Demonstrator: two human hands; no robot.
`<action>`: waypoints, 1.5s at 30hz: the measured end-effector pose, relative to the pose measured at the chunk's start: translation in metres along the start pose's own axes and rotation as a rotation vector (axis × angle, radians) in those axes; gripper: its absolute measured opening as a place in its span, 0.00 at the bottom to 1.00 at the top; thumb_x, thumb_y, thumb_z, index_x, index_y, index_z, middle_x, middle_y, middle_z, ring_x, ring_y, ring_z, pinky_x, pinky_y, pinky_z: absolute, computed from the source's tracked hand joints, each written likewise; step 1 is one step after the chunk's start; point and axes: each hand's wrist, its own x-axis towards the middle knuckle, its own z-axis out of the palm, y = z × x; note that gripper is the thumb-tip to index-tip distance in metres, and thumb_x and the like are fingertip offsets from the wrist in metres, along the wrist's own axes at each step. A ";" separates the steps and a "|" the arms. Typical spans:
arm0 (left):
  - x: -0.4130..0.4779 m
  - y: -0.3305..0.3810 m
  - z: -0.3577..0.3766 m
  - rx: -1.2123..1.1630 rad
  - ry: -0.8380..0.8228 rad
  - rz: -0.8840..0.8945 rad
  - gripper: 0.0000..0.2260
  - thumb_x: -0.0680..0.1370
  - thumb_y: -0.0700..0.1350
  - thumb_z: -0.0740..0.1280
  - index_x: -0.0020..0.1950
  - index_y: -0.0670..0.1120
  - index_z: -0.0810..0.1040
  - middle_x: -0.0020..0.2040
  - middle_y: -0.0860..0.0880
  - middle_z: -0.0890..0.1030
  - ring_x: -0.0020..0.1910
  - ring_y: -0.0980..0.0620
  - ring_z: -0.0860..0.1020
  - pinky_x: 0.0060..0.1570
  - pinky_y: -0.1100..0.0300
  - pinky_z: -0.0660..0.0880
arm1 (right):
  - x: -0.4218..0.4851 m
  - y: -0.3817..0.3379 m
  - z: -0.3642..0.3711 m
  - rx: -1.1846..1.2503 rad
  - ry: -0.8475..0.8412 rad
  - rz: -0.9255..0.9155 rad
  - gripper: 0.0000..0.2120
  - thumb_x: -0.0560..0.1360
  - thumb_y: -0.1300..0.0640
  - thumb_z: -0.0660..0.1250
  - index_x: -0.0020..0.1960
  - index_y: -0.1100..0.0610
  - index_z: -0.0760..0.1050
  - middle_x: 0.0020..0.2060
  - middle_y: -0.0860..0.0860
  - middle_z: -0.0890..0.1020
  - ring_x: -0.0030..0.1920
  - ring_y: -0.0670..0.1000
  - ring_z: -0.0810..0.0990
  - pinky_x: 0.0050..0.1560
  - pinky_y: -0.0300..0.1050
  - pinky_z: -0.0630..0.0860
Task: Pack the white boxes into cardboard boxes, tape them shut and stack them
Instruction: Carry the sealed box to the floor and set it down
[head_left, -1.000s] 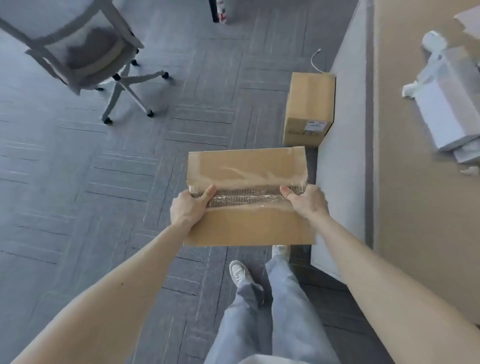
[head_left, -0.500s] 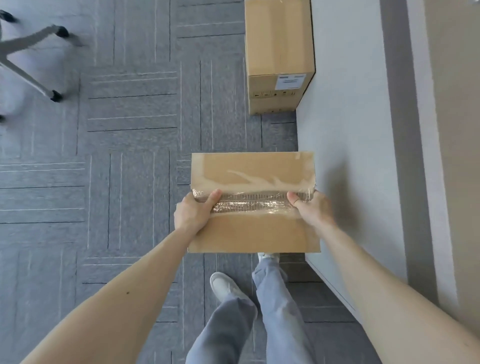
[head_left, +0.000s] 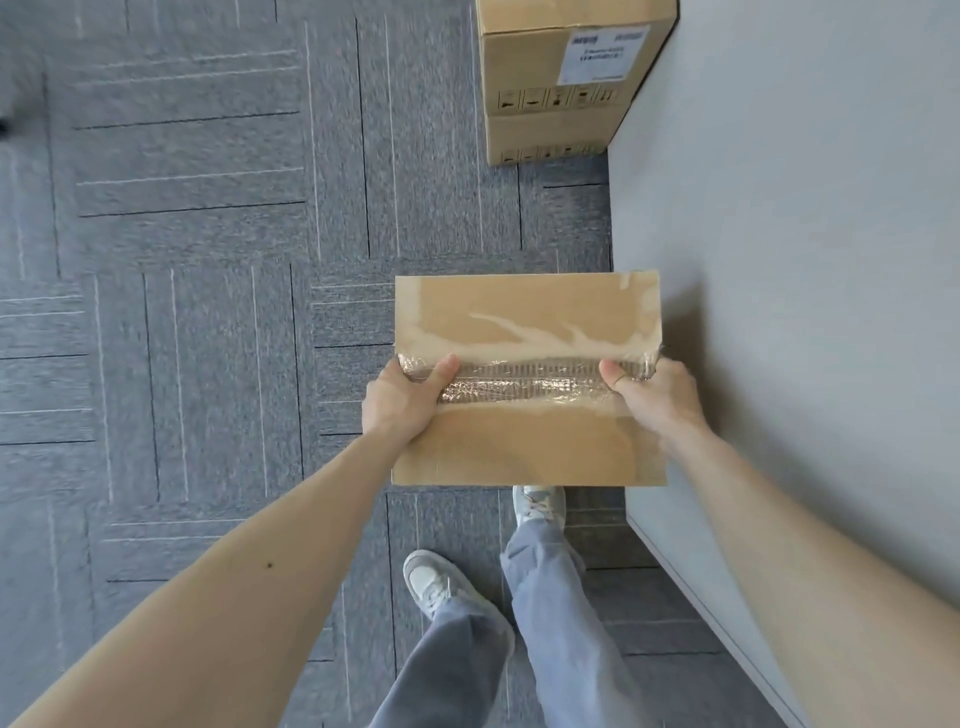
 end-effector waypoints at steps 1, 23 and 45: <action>0.004 -0.001 0.004 0.001 -0.002 -0.003 0.34 0.73 0.72 0.64 0.62 0.44 0.73 0.59 0.41 0.79 0.59 0.40 0.77 0.49 0.53 0.71 | 0.005 0.003 0.002 -0.004 -0.001 0.001 0.25 0.70 0.36 0.71 0.54 0.56 0.81 0.51 0.54 0.84 0.54 0.56 0.81 0.55 0.50 0.78; 0.040 -0.021 0.047 -0.036 0.002 0.013 0.38 0.71 0.74 0.64 0.66 0.45 0.72 0.61 0.42 0.80 0.60 0.40 0.78 0.55 0.50 0.75 | 0.043 0.031 0.027 -0.008 0.017 -0.025 0.26 0.70 0.37 0.71 0.58 0.56 0.79 0.55 0.53 0.83 0.58 0.56 0.80 0.58 0.49 0.77; -0.276 0.073 -0.240 0.093 0.326 0.545 0.21 0.76 0.63 0.67 0.38 0.47 0.69 0.35 0.50 0.76 0.36 0.49 0.76 0.35 0.55 0.70 | -0.302 -0.167 -0.133 -0.108 0.165 -0.549 0.17 0.83 0.48 0.55 0.47 0.60 0.73 0.40 0.56 0.80 0.44 0.59 0.78 0.47 0.55 0.76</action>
